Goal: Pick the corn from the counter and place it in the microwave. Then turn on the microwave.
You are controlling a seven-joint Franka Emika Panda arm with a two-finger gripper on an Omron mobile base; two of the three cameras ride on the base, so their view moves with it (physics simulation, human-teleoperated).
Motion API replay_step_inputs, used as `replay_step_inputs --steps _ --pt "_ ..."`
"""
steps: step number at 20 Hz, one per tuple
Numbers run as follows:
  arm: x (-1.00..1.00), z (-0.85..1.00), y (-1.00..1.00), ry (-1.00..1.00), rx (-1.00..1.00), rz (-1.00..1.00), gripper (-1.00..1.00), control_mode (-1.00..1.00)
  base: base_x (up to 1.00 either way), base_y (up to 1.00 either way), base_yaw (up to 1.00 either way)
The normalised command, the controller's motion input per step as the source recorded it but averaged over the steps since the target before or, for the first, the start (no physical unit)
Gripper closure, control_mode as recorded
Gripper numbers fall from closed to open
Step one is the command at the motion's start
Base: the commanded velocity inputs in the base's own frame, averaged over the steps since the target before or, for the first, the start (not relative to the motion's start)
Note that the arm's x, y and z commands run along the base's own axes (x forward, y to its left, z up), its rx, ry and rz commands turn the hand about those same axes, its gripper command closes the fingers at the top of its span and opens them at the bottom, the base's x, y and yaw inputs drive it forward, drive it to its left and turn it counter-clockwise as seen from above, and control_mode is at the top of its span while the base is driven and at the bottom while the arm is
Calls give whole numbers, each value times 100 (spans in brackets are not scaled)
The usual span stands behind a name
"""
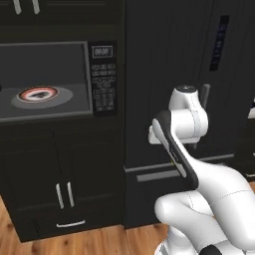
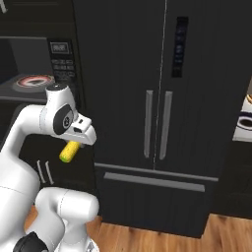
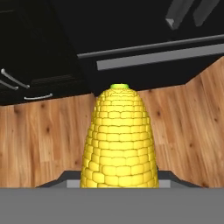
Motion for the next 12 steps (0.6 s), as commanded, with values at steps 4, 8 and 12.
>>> replay_step_inputs --steps 4,8,12 --pt "0 0 0 0 0 0 100 100 -14 60 0" --pt "0 0 0 0 0 0 100 100 -12 59 0" --pt "0 0 0 0 0 0 100 100 -8 55 0"
